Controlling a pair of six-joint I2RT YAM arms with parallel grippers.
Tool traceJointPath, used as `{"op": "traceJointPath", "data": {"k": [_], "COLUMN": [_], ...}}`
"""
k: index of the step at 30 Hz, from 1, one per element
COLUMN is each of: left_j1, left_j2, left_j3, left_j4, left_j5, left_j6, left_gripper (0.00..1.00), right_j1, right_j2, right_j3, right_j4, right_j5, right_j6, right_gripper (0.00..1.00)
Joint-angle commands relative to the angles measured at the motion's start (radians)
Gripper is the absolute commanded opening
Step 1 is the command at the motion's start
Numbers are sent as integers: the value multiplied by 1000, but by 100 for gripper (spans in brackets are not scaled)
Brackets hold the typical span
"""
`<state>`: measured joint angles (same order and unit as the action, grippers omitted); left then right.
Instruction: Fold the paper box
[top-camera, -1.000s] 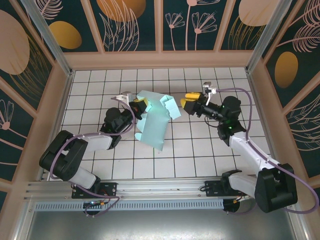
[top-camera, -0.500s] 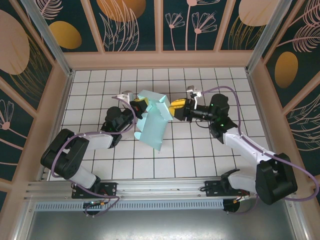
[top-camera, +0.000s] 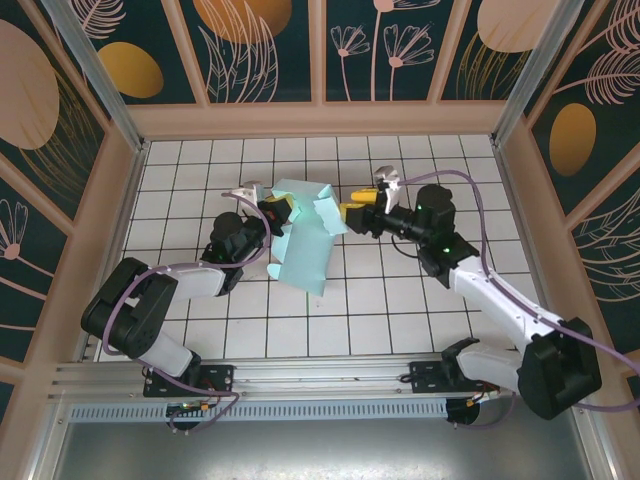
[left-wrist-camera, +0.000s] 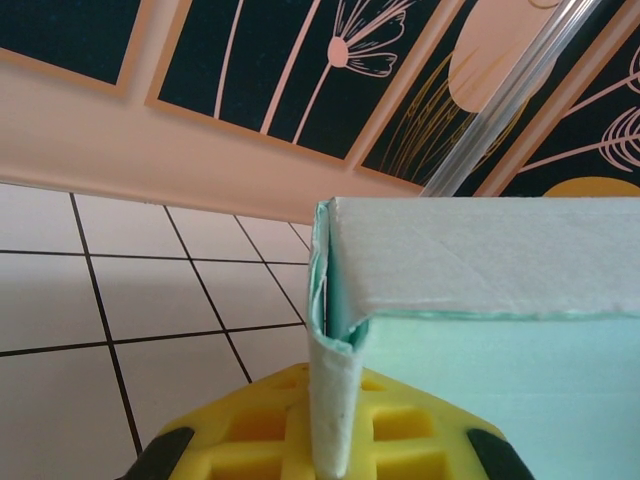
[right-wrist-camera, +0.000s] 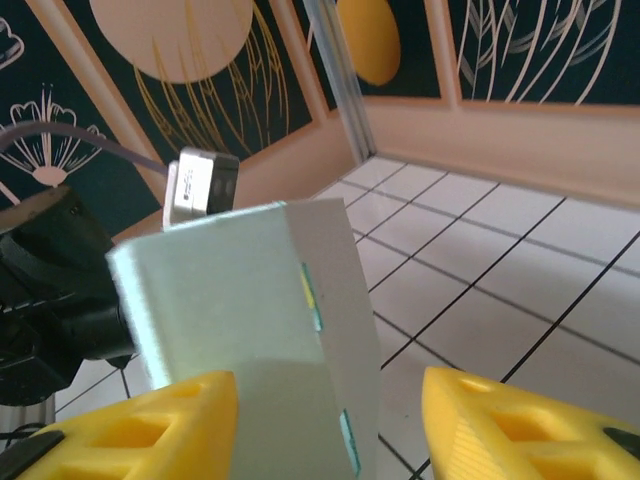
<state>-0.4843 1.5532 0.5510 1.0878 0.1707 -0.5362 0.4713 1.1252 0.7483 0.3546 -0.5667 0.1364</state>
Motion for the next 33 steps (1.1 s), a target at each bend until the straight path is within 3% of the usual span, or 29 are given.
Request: {"op": "traceJointPath", "data": {"k": [1,5,17,22,28,33], "left_j1": [-4,-5,-5,-5,-5,-5], "left_j2": [-18,-10,-7,-6,2,-5], "left_j3": [24,29,30,32,36,29], "left_j4": [18,19,7,-1,0,-6], "left_j5": [-17,-14,-17,-32,-38,-55], "left_j6": [4,1,0,4,1,5], "left_gripper": [0,0,0,0,0,0], "right_j1": [-10,10,106,150,216,199], "right_j2": [-52,-39,62,75,99,39], "right_j3": [-19,5,71,97,133,98], "right_j4": [68,21,-51,-97,-163,-117], "right_j5": [18,29,68,185,428,469], "right_j6": [-1,-38,-110,-142,-197,-172], "right_gripper": [53,54,33,35,40,47]}}
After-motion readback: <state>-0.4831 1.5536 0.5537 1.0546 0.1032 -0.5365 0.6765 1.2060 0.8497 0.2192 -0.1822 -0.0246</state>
